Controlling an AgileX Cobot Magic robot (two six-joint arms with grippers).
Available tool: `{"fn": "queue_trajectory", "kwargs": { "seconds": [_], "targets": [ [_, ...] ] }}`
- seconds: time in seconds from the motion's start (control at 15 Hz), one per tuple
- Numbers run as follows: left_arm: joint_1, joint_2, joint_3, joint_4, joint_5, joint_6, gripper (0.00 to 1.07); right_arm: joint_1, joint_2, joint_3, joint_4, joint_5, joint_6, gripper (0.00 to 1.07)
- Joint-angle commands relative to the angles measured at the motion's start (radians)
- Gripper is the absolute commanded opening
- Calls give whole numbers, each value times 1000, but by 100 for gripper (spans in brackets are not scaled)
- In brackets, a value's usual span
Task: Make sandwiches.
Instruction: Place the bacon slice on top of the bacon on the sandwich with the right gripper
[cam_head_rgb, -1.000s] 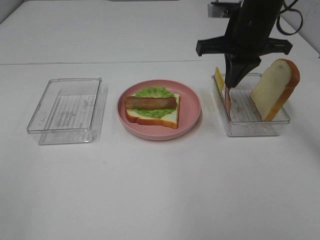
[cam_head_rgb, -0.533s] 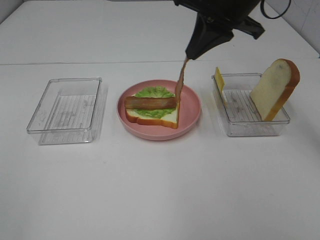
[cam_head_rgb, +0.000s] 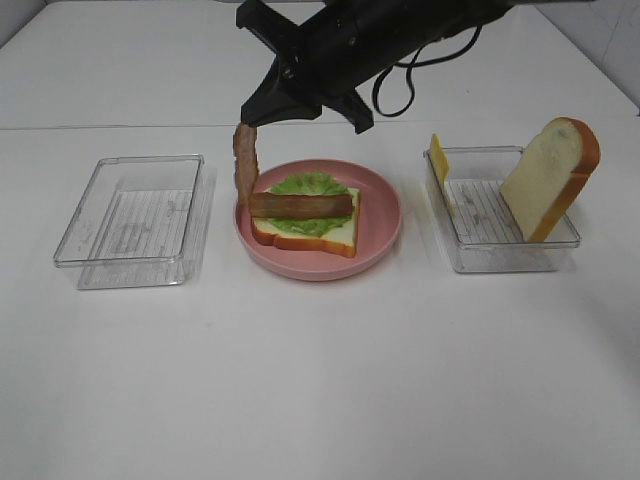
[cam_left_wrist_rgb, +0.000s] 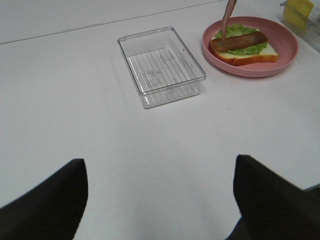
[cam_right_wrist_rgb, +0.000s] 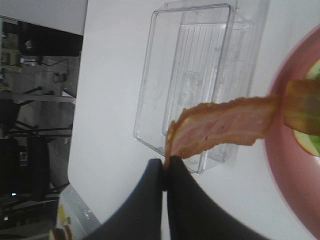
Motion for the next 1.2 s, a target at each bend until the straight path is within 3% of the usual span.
{"fn": "queue_trajectory", "kwargs": {
  "seconds": [0.07, 0.2, 0.73, 1.07, 1.2],
  "targets": [
    [0, -20, 5, 1, -10, 2, 77, 1, 53, 3, 140, -9, -100, 0],
    [0, -20, 5, 1, -10, 2, 77, -2, 74, 3, 81, 3, -80, 0],
    [0, -20, 5, 1, -10, 2, 77, -14, 22, 3, -524, -4, 331, 0],
    [0, -20, 5, 1, -10, 2, 77, -14, 22, 3, -612, 48, 382, 0],
    [0, -20, 5, 1, -10, 2, 77, -14, 22, 3, -625, 51, 383, 18]
  ]
}}
